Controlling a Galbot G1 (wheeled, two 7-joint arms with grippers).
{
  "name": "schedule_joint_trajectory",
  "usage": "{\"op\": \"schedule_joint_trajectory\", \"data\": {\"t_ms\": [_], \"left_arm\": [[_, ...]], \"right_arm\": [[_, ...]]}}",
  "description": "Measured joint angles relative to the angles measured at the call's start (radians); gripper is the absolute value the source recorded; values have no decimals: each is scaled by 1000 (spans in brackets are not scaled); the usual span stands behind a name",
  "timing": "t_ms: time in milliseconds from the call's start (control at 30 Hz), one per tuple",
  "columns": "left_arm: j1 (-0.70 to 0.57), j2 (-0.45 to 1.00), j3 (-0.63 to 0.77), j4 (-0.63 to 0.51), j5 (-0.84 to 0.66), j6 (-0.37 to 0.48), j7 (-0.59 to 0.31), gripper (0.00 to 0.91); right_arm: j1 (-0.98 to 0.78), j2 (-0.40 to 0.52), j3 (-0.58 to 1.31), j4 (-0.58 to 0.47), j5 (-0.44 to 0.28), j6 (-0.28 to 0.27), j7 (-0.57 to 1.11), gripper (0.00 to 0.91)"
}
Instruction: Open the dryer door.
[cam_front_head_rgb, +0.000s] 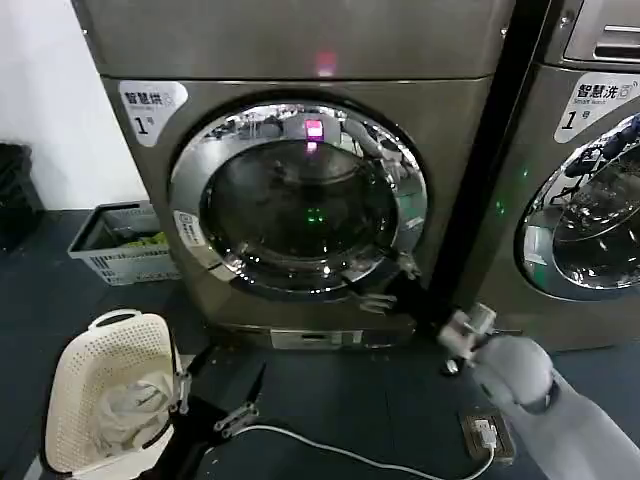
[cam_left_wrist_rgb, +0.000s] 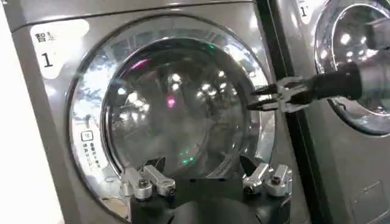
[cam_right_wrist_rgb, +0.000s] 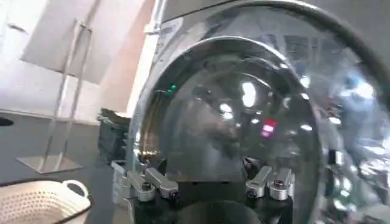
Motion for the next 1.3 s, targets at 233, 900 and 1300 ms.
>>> {"op": "schedule_joint_trajectory", "data": {"t_ms": [233,900,1300], "left_arm": [[12,-10,-4,-9,8,-2,1,907],[15,-39,-16,-20,12,-4,3,907],[14,-47,-24,-23,12,-5,4,907]], "right_arm": [[122,59,-112,-87,-2,-5,13,907],[304,257,-294,-289,-35,-9,42,907],[364,373,-339,-402,-43,-5,33,907]]}}
